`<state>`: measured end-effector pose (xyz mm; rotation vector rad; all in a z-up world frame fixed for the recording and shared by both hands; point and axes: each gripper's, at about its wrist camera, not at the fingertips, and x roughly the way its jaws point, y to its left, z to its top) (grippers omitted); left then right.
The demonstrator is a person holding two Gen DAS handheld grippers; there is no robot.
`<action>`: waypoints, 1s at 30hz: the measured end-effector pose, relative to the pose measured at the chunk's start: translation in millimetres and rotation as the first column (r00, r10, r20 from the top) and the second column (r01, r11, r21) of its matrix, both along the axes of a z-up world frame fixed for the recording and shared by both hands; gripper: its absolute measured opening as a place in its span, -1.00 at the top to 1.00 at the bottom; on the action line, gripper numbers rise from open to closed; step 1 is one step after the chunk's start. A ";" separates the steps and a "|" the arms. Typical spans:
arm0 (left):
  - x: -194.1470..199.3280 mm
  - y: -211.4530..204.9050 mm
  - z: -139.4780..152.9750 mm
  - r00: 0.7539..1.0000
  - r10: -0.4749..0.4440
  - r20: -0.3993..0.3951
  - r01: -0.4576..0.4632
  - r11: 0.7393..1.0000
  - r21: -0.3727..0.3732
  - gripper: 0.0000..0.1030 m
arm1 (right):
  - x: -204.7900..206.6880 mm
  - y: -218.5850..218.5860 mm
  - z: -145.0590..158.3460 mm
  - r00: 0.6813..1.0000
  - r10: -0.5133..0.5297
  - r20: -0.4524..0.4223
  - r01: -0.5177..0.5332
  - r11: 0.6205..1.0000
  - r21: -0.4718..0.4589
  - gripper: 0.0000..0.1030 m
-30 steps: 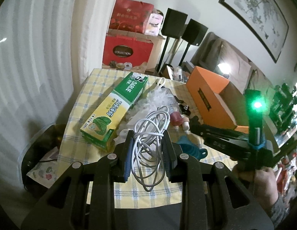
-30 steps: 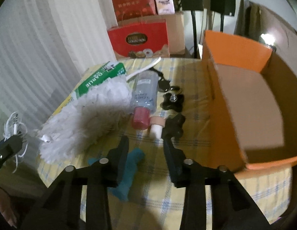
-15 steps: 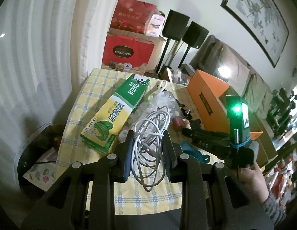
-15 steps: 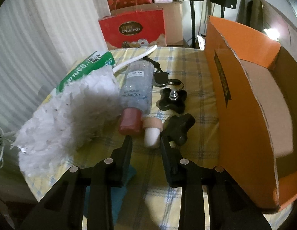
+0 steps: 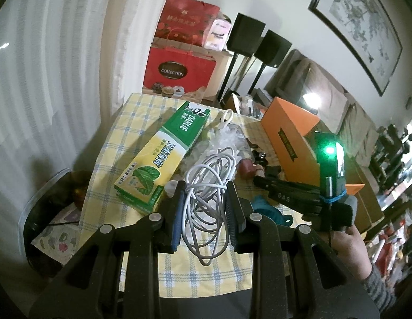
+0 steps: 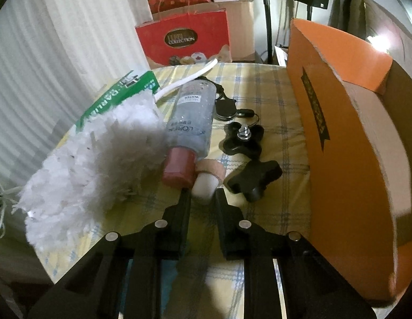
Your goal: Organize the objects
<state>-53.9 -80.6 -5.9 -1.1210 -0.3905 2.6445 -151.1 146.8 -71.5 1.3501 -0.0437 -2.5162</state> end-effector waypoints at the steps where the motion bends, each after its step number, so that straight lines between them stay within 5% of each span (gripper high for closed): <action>1: 0.4 0.8 0.3 1.000 -0.002 -0.001 0.002 1.000 -0.001 0.50 | 2.2 2.1 1.8 1.000 -0.001 -0.002 0.001 1.000 -0.009 0.67; 30: -1.3 95.3 41.3 0.989 -0.143 -0.048 0.142 0.990 -0.026 0.50 | 69.2 64.4 100.4 0.984 -0.025 -0.176 0.006 0.994 -0.108 0.68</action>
